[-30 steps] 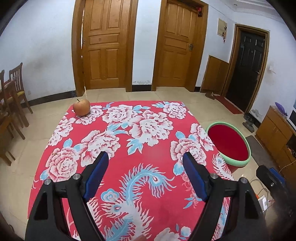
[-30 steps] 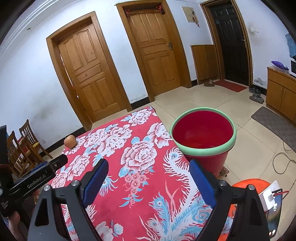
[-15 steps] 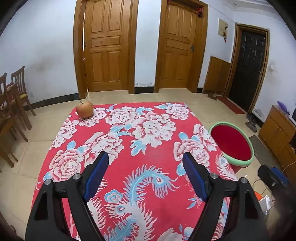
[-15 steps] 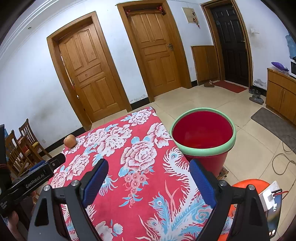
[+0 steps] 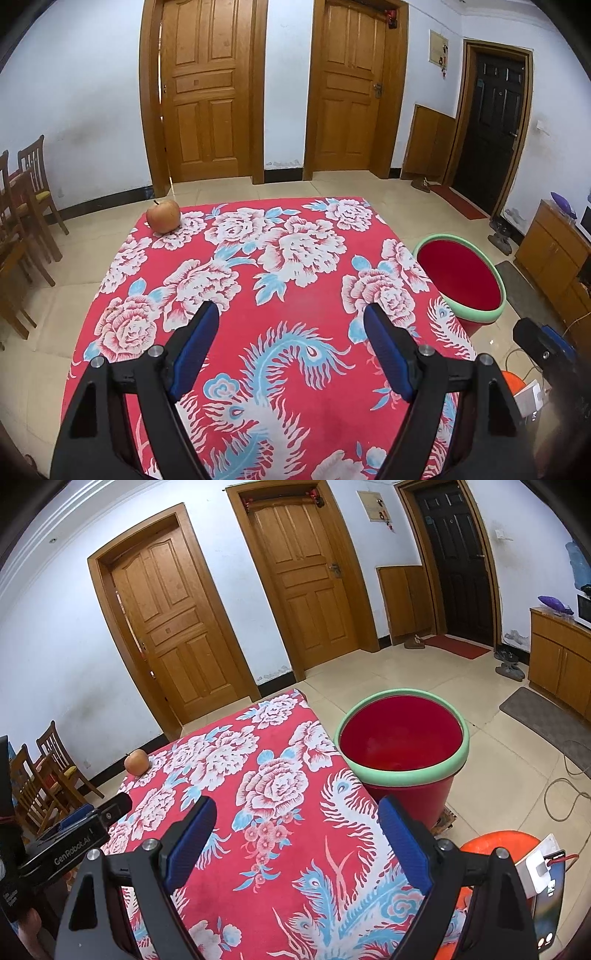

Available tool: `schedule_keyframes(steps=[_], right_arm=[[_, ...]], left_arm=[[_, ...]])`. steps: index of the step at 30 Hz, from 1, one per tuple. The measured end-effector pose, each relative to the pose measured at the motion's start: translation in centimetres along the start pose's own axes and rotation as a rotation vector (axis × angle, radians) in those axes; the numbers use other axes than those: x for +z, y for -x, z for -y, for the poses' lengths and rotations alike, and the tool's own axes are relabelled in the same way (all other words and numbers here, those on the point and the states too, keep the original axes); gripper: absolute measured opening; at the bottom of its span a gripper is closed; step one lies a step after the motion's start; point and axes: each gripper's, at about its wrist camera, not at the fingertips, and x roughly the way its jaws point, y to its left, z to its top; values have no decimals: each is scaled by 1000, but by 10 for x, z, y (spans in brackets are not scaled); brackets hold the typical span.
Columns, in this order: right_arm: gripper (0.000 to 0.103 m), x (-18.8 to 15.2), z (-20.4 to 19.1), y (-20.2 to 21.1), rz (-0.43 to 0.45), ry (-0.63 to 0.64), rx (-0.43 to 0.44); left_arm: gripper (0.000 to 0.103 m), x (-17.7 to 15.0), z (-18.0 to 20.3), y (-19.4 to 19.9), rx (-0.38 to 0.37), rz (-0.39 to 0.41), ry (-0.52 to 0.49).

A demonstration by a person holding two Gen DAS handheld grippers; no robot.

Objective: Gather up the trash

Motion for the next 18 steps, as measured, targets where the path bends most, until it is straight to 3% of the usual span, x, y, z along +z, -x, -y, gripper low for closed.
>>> schedule_keyframes(steps=[18], right_arm=[[91,1,2,-1,-5,-6,0]], left_arm=[[81,-4,2,-2,-6,-10,-6]])
